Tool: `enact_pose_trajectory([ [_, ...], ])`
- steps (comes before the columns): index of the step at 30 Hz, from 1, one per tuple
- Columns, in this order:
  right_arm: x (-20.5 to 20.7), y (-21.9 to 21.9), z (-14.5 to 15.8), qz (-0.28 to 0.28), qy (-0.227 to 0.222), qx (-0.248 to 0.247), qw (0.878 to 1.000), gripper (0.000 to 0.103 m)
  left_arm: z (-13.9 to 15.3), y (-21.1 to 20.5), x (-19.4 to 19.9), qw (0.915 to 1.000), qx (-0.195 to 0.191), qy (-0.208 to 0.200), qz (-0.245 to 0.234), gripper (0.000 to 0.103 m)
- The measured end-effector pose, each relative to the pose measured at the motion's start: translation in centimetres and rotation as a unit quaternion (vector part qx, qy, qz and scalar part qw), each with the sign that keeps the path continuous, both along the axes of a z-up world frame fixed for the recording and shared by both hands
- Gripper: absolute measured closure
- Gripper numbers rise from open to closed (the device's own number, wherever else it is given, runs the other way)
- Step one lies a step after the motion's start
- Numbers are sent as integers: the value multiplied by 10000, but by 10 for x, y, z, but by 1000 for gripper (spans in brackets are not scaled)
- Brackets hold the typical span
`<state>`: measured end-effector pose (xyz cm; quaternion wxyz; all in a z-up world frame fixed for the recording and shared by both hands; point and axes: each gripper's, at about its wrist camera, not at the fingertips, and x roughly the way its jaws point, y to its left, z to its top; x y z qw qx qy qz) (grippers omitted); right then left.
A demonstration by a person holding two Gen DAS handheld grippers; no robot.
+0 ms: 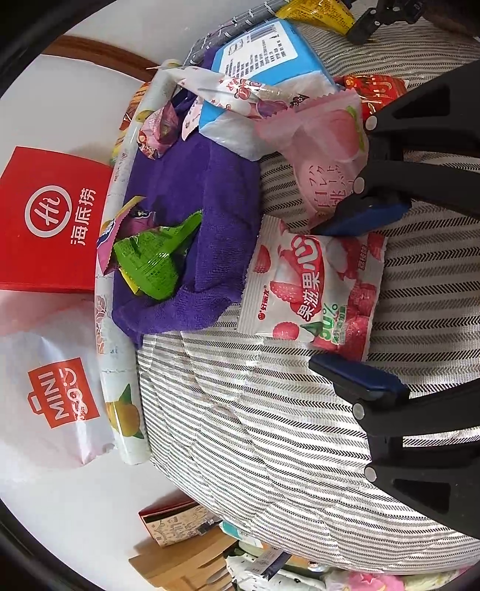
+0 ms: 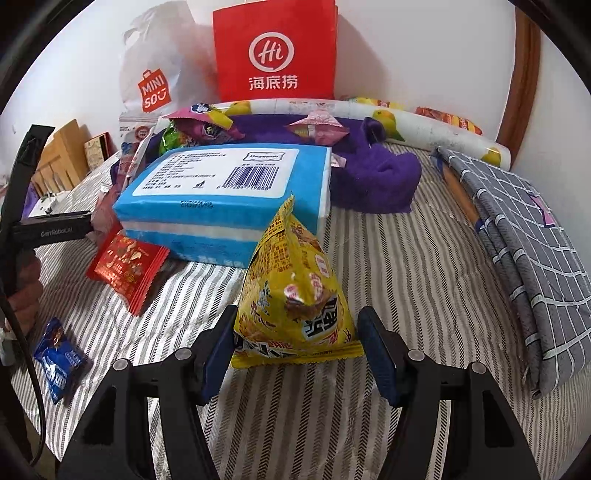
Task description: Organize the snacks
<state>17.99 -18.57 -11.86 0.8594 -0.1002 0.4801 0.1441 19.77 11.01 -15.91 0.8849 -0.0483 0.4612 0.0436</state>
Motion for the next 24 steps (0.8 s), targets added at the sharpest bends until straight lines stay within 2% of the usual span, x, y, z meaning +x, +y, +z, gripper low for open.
enact_pose_trajectory([
  [7, -1, -4, 1, -94, -45, 183, 9998, 39, 2, 7, -2, 9995, -292, -92, 21, 43],
  [15, 1, 6, -5, 87, 117, -13, 9999, 39, 2, 5, 0, 9999, -150, -46, 10, 42],
  [20, 4, 2, -7, 61, 208, 102, 9997, 39, 0, -2, 1, 9999, 83, 48, -38, 42],
  [24, 4, 4, -7, 71, 212, 42, 9997, 39, 0, -3, 1, 10000, 59, 43, -40, 42],
])
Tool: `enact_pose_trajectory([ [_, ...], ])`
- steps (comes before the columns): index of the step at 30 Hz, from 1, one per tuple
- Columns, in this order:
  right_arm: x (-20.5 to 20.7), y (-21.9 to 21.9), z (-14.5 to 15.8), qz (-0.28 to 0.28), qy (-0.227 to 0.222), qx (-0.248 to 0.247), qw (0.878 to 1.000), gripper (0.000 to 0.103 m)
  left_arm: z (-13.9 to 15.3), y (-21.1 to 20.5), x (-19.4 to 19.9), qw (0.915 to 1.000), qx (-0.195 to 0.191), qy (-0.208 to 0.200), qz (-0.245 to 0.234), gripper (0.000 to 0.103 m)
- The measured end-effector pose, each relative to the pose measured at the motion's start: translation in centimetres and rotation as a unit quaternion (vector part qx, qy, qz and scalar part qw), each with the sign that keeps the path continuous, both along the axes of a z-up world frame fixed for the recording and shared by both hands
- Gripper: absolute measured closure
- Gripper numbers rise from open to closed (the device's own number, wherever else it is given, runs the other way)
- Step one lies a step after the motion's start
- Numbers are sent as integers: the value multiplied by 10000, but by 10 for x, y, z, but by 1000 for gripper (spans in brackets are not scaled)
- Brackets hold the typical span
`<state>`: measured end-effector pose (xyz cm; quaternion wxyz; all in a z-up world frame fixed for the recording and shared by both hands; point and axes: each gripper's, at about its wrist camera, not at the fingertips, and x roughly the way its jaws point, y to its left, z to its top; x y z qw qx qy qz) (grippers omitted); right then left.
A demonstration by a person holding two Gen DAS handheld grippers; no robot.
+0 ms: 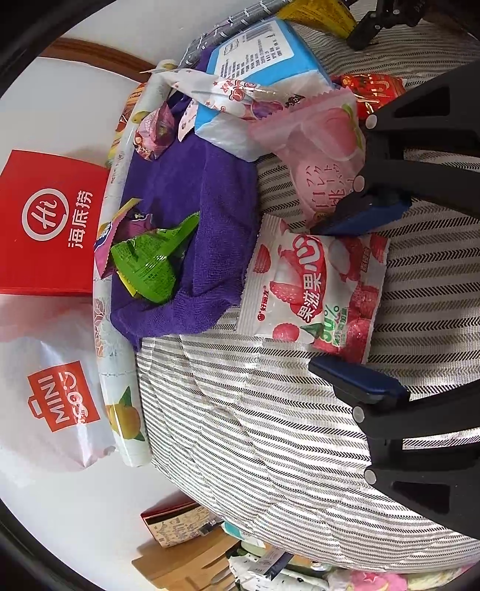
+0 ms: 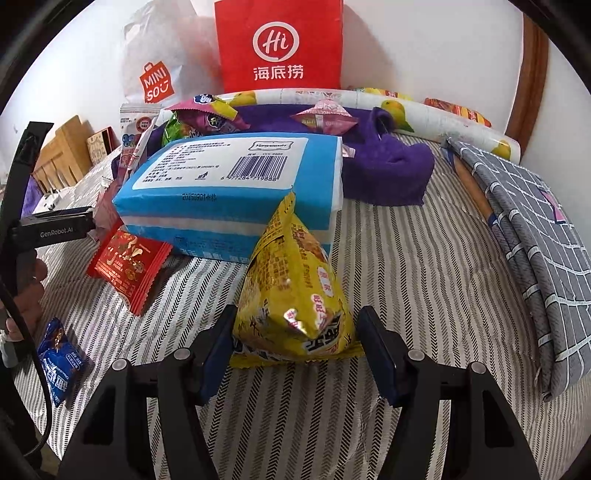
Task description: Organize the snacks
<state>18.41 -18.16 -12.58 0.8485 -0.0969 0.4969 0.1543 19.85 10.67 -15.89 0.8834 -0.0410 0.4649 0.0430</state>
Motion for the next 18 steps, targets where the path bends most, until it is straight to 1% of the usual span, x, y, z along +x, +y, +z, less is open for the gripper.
enact_pose_trajectory([
  [4, 1, 0, 0, -4, 26, 16, 10000, 38, 0, 1, -1, 10000, -24, -13, 16, 43],
  [7, 2, 0, -1, -8, 6, 7, 10000, 38, 2, 5, -3, 9998, -161, -72, 19, 46],
  [12, 2, 0, 0, -7, -34, -13, 10000, 38, 3, 12, -5, 9992, -369, -145, 40, 47],
  [14, 1, 1, 0, 9, -74, -26, 10000, 38, 4, 12, -5, 9991, -396, -149, 34, 47],
  [18, -2, 1, 3, -11, -168, -39, 9999, 39, 4, 11, -5, 9994, -325, -95, 18, 47],
])
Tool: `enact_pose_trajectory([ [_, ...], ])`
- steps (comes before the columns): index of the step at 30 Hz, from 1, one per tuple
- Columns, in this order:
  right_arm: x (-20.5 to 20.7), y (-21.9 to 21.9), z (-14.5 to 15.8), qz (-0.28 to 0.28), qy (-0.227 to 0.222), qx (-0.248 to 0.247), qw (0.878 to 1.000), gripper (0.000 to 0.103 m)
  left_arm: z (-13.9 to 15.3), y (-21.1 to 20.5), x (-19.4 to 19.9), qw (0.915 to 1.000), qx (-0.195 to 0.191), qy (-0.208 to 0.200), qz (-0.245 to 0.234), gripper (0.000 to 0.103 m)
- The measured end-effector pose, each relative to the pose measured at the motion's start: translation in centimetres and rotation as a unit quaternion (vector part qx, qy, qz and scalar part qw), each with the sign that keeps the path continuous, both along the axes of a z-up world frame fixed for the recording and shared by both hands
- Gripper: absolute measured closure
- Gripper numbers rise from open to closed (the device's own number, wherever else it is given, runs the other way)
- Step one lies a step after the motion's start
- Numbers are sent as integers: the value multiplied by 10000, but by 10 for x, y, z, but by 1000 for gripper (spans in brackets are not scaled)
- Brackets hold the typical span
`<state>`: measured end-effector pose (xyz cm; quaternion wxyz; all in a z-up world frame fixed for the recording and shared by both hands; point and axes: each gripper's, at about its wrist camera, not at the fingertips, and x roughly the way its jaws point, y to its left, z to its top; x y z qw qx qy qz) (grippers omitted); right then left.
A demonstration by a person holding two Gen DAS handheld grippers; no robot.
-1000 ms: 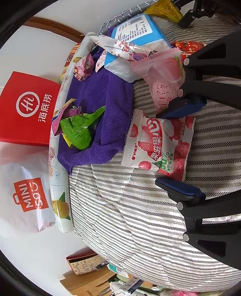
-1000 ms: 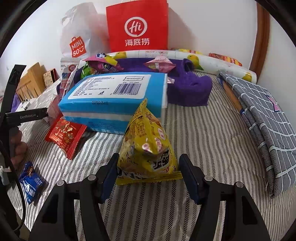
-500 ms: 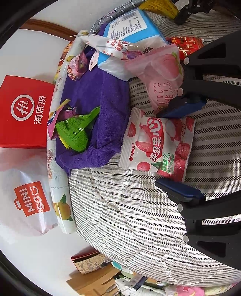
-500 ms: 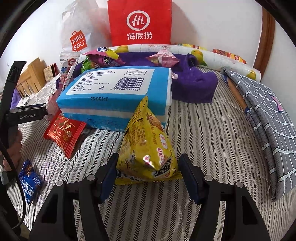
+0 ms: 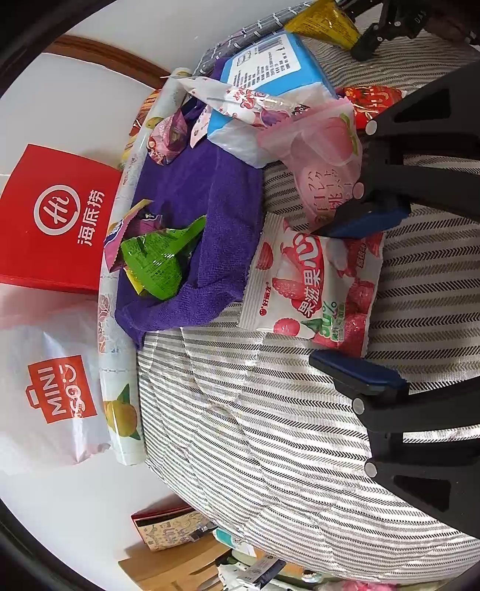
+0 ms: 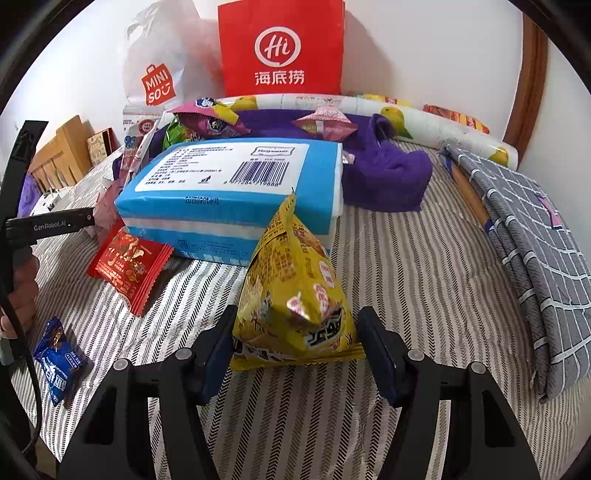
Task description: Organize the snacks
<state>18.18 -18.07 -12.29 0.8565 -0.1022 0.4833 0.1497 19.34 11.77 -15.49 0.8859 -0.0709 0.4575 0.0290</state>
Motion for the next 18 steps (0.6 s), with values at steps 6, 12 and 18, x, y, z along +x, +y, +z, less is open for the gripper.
enact_pose_trajectory([
  [6, -10, 3, 10, 106, -147, -41, 9998, 39, 9, 0, -14, 9999, -23, -22, -97, 47],
  [12, -32, 13, 40, 312, -482, 204, 9981, 39, 25, 1, -25, 9995, -230, -124, -175, 47],
  [18, -44, 20, 52, 291, -582, 298, 9974, 39, 46, 0, -41, 9992, -207, -308, -160, 47],
])
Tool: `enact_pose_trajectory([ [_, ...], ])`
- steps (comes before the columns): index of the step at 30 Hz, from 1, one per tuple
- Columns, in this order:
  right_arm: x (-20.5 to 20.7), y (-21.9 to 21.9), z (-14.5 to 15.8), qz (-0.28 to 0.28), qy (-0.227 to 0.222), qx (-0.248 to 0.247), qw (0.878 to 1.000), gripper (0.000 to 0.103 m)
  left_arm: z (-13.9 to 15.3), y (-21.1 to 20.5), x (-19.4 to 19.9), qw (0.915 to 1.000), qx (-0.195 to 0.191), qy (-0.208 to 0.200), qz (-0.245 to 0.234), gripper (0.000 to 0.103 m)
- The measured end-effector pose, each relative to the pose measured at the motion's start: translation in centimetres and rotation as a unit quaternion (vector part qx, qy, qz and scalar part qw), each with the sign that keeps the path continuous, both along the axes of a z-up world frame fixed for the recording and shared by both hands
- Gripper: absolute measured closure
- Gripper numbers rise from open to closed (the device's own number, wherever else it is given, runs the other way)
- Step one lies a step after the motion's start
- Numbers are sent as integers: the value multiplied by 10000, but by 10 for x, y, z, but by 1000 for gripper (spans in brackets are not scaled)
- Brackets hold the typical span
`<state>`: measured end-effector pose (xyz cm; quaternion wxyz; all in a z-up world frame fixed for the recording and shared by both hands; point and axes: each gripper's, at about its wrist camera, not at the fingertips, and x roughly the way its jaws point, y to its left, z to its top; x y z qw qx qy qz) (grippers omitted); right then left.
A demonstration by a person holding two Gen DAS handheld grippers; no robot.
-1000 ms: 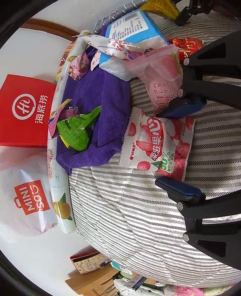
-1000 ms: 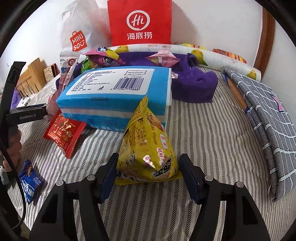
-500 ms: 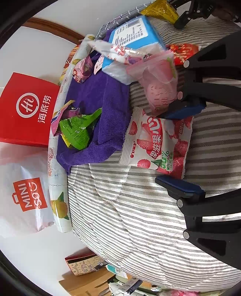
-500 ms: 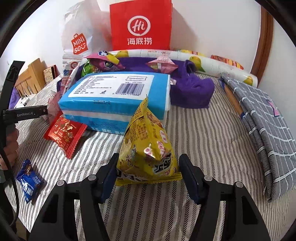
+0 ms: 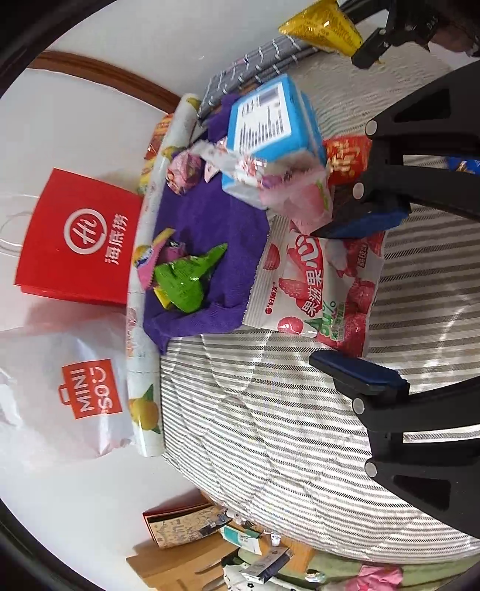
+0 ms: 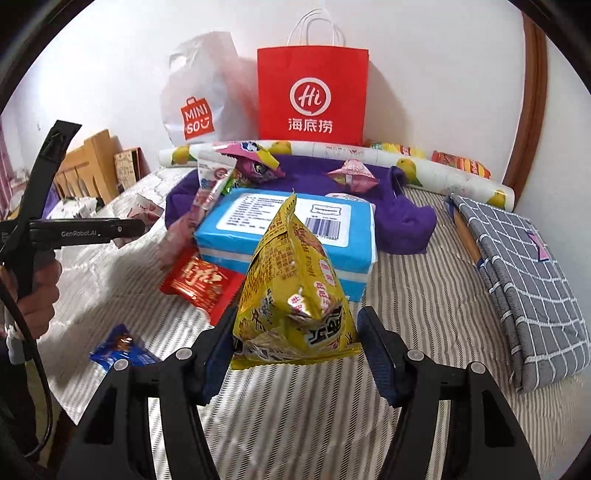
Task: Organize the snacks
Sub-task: 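Carry the yellow bag and strawberry packet over the purple towel with both grippers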
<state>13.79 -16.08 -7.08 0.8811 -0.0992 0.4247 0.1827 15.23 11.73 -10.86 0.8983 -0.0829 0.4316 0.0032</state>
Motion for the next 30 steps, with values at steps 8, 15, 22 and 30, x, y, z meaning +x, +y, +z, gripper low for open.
enact_pose_trajectory([
  [8, -4, 3, 19, -215, -71, 145, 9996, 39, 30, -4, -21, 9993, -240, -200, -183, 47],
  [15, -8, 3, 42, -321, -222, 258, 9989, 39, 57, -19, -29, 9979, -349, -410, -367, 47],
  [22, -13, -1, 65, -397, -337, 333, 9981, 39, 79, -36, -29, 9964, -346, -558, -539, 47],
  [30, -4, -11, 79, -552, -310, 620, 9961, 39, 93, -51, -20, 9946, -399, -664, -697, 47],
])
